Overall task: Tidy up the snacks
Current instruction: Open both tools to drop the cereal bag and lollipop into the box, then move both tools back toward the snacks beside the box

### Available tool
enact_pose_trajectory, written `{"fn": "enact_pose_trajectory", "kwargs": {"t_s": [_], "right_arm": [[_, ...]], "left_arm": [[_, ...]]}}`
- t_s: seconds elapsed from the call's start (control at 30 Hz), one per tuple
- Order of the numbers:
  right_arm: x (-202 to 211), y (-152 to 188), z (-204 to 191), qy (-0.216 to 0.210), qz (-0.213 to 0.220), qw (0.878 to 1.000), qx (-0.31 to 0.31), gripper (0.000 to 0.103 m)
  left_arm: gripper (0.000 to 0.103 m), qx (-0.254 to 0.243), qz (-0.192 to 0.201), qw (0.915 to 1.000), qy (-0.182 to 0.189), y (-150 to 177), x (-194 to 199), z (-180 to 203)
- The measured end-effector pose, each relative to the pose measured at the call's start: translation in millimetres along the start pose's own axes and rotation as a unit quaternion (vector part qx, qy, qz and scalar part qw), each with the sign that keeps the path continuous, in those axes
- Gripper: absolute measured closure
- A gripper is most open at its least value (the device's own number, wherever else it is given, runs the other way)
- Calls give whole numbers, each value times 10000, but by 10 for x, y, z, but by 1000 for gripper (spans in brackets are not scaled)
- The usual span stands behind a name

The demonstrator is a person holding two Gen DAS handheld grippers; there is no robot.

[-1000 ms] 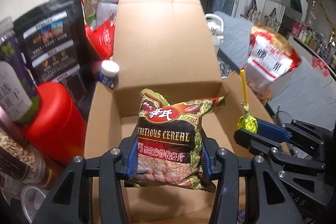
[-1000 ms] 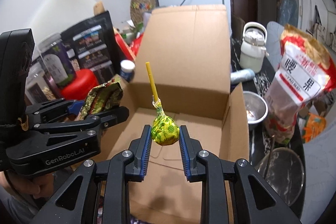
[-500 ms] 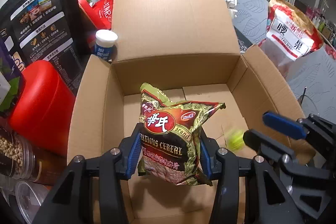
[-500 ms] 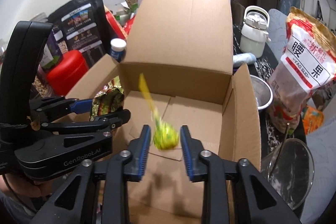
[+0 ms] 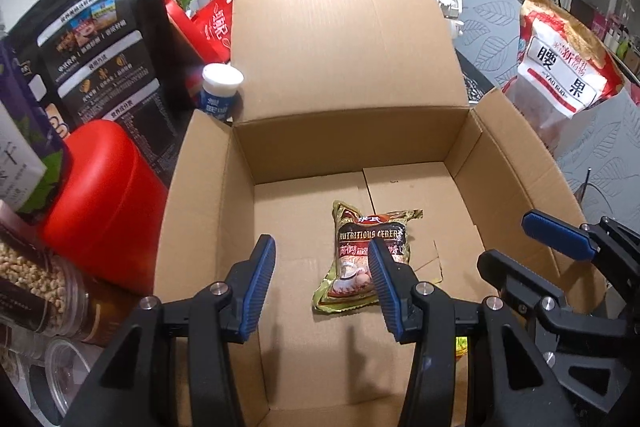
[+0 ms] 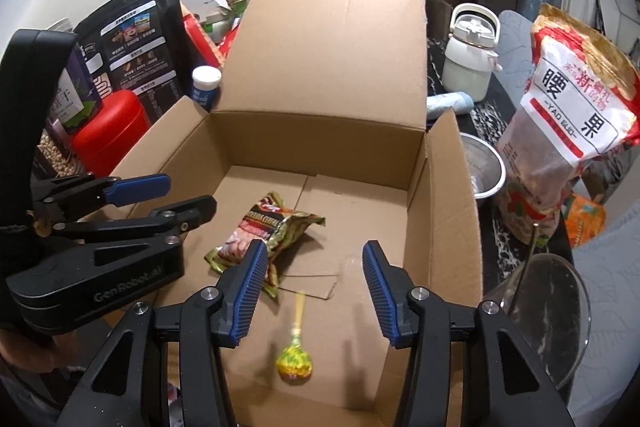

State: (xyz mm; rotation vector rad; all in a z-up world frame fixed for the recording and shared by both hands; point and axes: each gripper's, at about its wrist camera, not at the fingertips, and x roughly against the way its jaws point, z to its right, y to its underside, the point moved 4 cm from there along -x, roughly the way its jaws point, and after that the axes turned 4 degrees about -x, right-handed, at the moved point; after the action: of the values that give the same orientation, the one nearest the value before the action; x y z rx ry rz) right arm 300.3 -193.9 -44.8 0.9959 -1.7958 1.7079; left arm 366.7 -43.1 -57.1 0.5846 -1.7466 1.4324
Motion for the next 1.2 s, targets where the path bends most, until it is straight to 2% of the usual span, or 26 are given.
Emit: {"fn": "enact_pose_trajectory", "kwargs": {"t_s": [0.33, 0.53, 1.03, 1.07, 1.13, 1.2], "right_arm": [[344, -17, -79, -26, 310, 9995, 35, 54], [639, 5, -217, -144, 499, 9986, 108, 54], [1693, 138, -506, -75, 1314, 9907, 339, 53], [1764, 155, -517, -53, 1363, 9901, 343, 52], [1877, 190, -532, -35, 1442, 9889, 366, 44], [1977, 233, -549, -13, 1517, 9877, 379, 44]], "left_arm": [[55, 98, 266, 9996, 10, 47, 337, -40], [55, 121, 575, 9983, -67, 93, 759, -56], [55, -65, 1377, 9904, -38, 264, 1852, 43], [55, -66, 1442, 9895, -32, 276, 1911, 48], [55, -91, 1578, 9874, -64, 320, 2041, 65], [55, -102, 1639, 9864, -92, 359, 2134, 73]]}}
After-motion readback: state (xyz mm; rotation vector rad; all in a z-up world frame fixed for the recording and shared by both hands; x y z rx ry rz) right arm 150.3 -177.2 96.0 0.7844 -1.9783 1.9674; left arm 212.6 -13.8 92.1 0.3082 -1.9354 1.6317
